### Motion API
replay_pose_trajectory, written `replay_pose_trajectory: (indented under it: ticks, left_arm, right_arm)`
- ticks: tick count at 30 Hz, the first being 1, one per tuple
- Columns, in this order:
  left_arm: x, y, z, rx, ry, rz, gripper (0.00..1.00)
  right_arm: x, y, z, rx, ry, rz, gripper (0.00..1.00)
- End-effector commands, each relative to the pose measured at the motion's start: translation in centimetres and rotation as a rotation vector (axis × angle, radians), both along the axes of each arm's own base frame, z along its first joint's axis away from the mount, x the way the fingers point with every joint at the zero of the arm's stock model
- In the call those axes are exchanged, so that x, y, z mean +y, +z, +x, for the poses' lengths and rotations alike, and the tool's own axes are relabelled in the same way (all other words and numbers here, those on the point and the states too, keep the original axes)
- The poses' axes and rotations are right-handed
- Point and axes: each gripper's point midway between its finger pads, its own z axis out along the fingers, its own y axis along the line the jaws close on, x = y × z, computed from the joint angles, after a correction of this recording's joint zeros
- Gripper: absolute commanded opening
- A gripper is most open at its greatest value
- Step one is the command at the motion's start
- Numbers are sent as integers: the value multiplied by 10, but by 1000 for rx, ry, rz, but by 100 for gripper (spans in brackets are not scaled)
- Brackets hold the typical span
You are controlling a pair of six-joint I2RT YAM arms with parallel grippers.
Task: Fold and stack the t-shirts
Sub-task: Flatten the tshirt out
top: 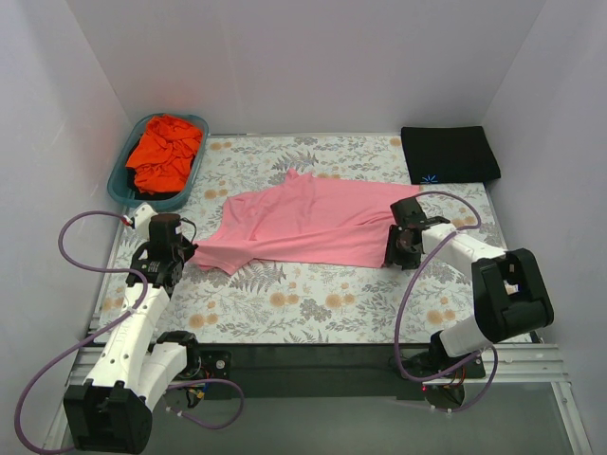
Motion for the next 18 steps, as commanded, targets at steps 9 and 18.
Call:
replay_pose_trajectory:
  ticks: [9, 18]
  left_arm:
    - [4, 6, 1, -24, 9, 14, 0]
    - [5, 7, 1, -29, 11, 15, 0]
  right_arm:
    - [-44, 11, -8, -21, -76, -189, 45]
    - [-8, 40, 11, -94, -38, -38, 48]
